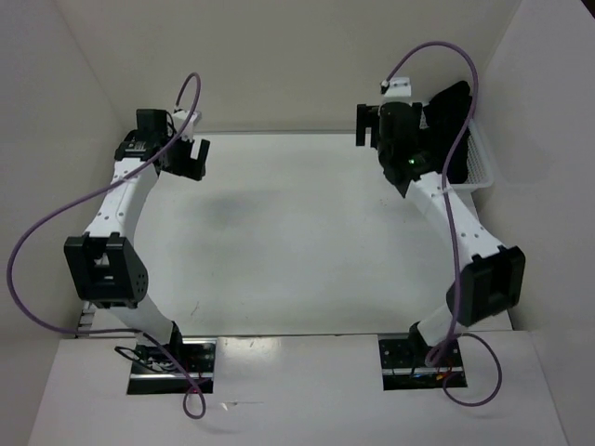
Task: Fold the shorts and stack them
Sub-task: Grab the shorts from the pile
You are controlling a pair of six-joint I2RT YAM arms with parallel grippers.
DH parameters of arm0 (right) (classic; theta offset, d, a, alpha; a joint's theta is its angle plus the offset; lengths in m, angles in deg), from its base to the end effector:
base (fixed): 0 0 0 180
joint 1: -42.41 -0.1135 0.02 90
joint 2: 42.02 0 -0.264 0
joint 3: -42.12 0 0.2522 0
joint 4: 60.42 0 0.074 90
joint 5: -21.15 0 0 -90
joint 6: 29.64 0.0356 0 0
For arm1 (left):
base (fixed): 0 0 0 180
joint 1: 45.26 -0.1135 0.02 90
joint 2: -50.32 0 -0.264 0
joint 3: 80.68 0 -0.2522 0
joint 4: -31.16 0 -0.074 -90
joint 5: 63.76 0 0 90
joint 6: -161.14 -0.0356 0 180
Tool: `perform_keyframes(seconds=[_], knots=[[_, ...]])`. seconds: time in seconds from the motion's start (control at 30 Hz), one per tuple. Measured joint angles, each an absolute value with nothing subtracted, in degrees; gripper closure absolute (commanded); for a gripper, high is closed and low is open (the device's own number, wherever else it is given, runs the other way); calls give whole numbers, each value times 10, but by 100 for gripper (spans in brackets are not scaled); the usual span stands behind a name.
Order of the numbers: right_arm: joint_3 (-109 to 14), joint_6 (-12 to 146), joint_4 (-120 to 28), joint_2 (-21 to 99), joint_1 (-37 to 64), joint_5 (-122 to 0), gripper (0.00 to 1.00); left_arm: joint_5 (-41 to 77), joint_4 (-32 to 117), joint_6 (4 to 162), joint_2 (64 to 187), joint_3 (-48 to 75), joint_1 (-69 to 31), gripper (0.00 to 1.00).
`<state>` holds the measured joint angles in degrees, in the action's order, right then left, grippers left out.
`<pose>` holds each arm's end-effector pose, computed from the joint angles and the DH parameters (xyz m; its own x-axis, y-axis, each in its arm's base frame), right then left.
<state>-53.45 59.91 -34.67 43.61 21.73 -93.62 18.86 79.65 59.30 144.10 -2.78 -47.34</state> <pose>0.3333 0.1099 0.3913 -0.2553 -0.1040 -0.9612 0.0545 0.9911 -0.1217 0.3704 0.0089 0.3429 -0.6182 0.1812 -0.7649 0.1930 0.9783 0.0757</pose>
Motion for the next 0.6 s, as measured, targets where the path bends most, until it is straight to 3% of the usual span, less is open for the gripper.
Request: perform_keyframes(seconds=[0.13,0.33,0.6], knots=[[-649,636,-328,556,313,-899,6,180,816,593,1525,-91,-472,0],[-798,749,-266,736,464,-883,13,164,831,597,1549,-89,-468,0],[-848,841,-182,882,509,-876,11,144,823,609,1550,-89,-462,0]])
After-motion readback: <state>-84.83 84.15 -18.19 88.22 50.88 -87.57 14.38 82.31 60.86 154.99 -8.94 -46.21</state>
